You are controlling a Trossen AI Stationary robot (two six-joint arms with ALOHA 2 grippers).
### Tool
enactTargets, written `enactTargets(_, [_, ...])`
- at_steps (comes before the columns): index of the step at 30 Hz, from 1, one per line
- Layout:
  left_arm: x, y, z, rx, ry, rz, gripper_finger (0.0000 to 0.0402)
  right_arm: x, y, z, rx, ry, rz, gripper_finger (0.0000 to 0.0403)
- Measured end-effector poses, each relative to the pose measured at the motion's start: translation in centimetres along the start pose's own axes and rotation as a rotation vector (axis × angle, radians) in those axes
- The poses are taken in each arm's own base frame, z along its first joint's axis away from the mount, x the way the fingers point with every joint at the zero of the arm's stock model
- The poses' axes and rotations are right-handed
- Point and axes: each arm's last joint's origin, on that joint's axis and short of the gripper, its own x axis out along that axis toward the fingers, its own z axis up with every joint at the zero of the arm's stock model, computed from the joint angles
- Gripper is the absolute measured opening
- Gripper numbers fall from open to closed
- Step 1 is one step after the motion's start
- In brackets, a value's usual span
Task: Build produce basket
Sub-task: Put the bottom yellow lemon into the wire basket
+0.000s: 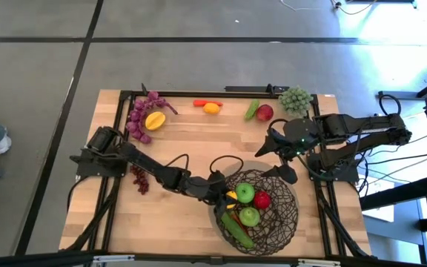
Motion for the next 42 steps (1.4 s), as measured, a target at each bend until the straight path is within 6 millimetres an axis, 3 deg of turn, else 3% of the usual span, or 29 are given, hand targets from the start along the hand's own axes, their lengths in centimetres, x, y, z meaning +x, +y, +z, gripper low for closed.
enactTargets(18, [0.3, 0.8, 0.8, -0.071, 0.031, -0.02, 0.0196, 0.0, 0.1, -0.5, -0.017, 0.064, 0.053, 0.0365])
enactTargets(31, [0.3, 0.9, 0.9, -0.13, 0.051, -0.024, 0.0197, 2.3, 2.2, -1.4, -0.122, 0.175, 0.152, 0.0365])
enactTargets(42, [0.4, 1.3, 1.0, -0.161, 0.112, -0.045, 0.0197, 2.6, 2.7, -1.4, -0.14, 0.169, 0.171, 0.0365])
